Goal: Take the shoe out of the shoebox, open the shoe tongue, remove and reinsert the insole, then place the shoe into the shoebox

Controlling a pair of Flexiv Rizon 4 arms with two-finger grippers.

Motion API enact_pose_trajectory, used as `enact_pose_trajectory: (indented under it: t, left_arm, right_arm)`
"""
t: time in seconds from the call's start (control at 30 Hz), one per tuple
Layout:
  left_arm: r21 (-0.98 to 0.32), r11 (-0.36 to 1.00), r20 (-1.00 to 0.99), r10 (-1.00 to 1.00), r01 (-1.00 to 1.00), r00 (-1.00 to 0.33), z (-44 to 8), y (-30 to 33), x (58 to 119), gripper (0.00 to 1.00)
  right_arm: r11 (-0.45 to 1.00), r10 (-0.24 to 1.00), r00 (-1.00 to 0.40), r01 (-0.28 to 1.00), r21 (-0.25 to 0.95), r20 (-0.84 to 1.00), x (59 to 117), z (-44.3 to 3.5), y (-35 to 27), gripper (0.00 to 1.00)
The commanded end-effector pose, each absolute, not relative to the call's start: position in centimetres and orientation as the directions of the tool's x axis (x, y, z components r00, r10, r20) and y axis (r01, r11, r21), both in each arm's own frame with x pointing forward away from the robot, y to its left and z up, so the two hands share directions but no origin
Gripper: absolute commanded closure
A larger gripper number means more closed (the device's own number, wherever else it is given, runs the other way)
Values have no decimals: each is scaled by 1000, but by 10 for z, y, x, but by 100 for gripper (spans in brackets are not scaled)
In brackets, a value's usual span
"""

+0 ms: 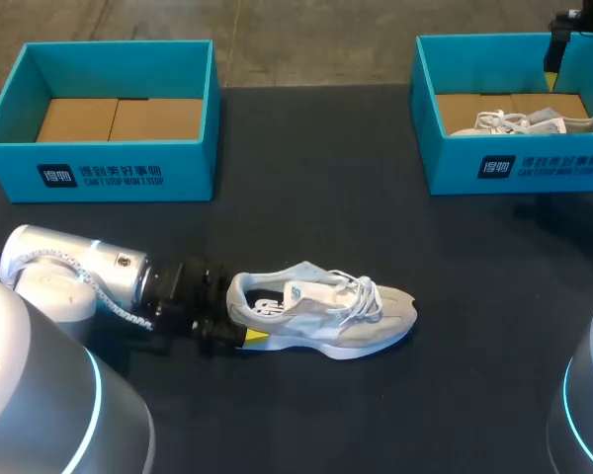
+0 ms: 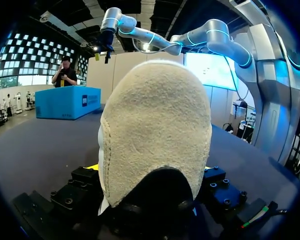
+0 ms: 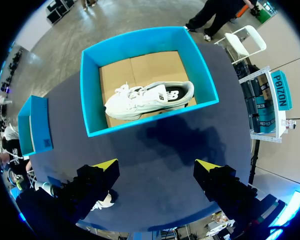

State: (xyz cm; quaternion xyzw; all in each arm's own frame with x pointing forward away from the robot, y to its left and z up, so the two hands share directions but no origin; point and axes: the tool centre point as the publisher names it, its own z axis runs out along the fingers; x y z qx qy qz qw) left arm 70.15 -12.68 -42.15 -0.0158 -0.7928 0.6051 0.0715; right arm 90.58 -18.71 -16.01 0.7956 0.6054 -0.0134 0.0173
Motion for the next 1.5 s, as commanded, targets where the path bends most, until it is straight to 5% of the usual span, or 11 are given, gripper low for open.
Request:
enact_pose_trajectory:
  t: [0.03, 0.3, 0.97, 1.5]
  left_arm:
    - [-961, 268, 94, 108, -62, -990, -427, -125, 702, 100]
    - [-961, 268, 94, 108, -62, -990, -427, -125, 702, 100]
    - [-961, 268, 94, 108, -62, -990, -427, -125, 702, 100]
    - [-961, 268, 94, 108, -62, -990, -427, -125, 702, 100]
  right_arm:
    - [-267, 963, 268, 963, 13, -42, 905, -160, -187, 0]
    - [-269, 960, 273, 961, 65, -60, 914, -141, -181, 0]
    - [-405, 910, 407, 914, 37, -78, 869, -133, -36, 0]
    - [-400, 913, 403, 915, 60, -66, 876, -123, -30, 0]
